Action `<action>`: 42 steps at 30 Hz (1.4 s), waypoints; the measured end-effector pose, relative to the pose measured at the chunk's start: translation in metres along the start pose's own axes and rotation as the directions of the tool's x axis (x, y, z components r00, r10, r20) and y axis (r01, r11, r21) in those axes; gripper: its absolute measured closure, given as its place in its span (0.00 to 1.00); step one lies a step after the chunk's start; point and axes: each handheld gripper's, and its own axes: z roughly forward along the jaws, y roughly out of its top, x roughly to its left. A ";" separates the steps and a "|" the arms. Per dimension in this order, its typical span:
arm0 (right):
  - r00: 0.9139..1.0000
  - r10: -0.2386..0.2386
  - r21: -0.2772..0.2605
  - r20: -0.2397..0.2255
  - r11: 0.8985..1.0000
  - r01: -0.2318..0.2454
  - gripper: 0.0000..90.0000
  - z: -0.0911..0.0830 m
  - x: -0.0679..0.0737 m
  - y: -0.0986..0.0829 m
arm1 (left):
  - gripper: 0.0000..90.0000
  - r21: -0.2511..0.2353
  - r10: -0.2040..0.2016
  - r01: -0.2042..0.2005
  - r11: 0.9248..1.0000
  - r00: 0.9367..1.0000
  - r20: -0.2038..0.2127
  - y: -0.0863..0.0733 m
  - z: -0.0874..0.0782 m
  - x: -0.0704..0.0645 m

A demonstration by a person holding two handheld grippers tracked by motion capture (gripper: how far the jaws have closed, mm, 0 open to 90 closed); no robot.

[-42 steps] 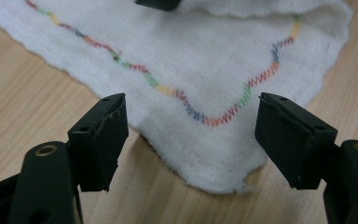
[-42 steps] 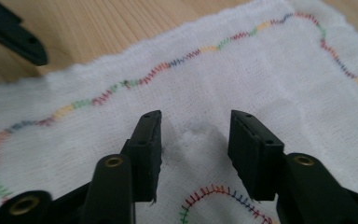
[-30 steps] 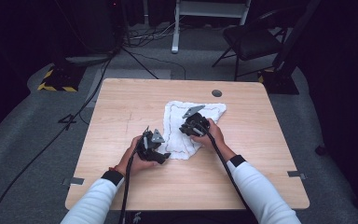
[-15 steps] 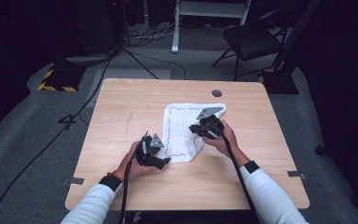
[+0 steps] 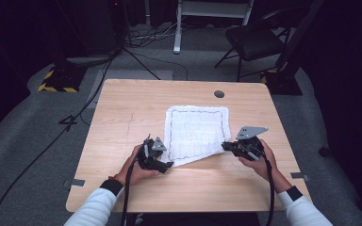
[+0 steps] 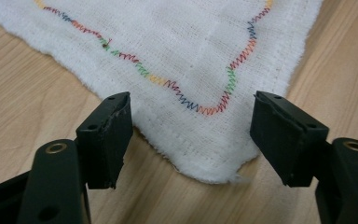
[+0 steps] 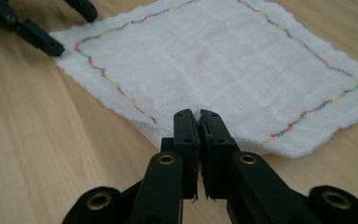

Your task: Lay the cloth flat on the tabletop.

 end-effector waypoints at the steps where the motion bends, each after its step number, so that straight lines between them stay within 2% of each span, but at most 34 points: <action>1: 1.000 0.001 0.005 -0.002 1.000 -0.001 0.95 -0.001 0.002 -0.004 | 0.33 0.004 0.001 -0.001 1.000 1.000 0.001 0.001 0.000 -0.002; 5: 1.000 0.009 0.037 -0.021 0.999 -0.008 0.93 -0.005 0.012 -0.025 | 0.33 0.009 0.003 -0.003 1.000 1.000 0.009 -0.001 -0.002 -0.008; 6: 1.000 0.004 0.048 -0.011 0.999 -0.003 0.90 -0.006 0.014 -0.030 | 0.34 0.010 0.007 -0.007 1.000 1.000 0.012 -0.002 -0.003 -0.010; 9: 0.998 0.055 0.067 -0.011 0.996 -0.054 0.85 -0.010 0.013 -0.047 | 0.34 0.017 0.013 -0.013 1.000 1.000 0.017 -0.006 -0.006 -0.017; 13: 0.996 0.093 0.083 0.007 0.992 -0.093 0.80 -0.015 0.011 -0.061 | 0.34 0.021 0.015 -0.016 1.000 1.000 0.016 -0.011 -0.011 -0.023; 19: 0.997 0.073 0.088 -0.012 0.994 -0.072 0.80 -0.026 0.017 -0.073 | 0.34 0.023 0.011 -0.011 1.000 1.000 0.003 -0.019 -0.018 -0.031; 22: 0.998 0.067 0.077 0.008 0.995 -0.068 0.74 -0.031 0.018 -0.074 | 0.33 0.032 0.021 -0.021 0.999 1.000 -0.008 -0.020 -0.020 -0.032; 24: 0.999 0.041 0.063 0.032 0.997 -0.043 0.68 -0.034 0.017 -0.069 | 0.32 0.038 0.029 -0.028 0.999 0.999 -0.024 -0.019 -0.022 -0.034; 25: 0.999 0.035 0.036 0.040 0.999 -0.036 0.65 -0.037 0.015 -0.066 | 0.29 0.040 0.037 -0.036 0.999 0.999 -0.028 -0.018 -0.024 -0.034; 27: 0.998 0.053 -0.020 0.044 0.998 -0.052 0.59 -0.040 0.012 -0.058 | 0.28 0.033 0.043 -0.042 0.999 0.999 -0.033 -0.018 -0.026 -0.033; 29: 0.998 0.042 -0.025 0.055 0.999 -0.041 0.56 -0.037 0.011 -0.053 | 0.27 0.012 0.029 -0.029 1.000 0.999 -0.027 -0.018 -0.030 -0.031; 31: 0.997 0.030 -0.005 0.064 1.000 -0.030 0.56 -0.030 0.011 -0.050 | 0.27 0.004 0.020 -0.020 1.000 0.999 -0.026 -0.017 -0.032 -0.028; 35: 0.999 0.013 0.047 0.040 0.999 -0.014 0.61 -0.009 0.011 -0.047 | 0.27 -0.013 -0.001 0.000 1.000 0.998 -0.068 -0.015 -0.031 -0.018; 38: 0.999 -0.011 0.086 0.048 0.996 0.007 0.61 0.001 0.011 -0.046 | 0.28 0.002 -0.025 0.025 1.000 0.997 -0.074 -0.015 -0.026 -0.012; 40: 0.999 -0.002 0.116 0.045 0.993 -0.003 0.56 0.005 0.009 -0.049 | 0.28 0.040 -0.017 0.021 0.999 0.995 -0.096 -0.015 -0.022 -0.012; 42: 0.998 -0.022 0.160 0.054 0.987 0.013 0.49 0.006 0.009 -0.053 | 0.28 0.038 -0.003 0.007 0.999 0.995 -0.103 -0.017 -0.021 -0.014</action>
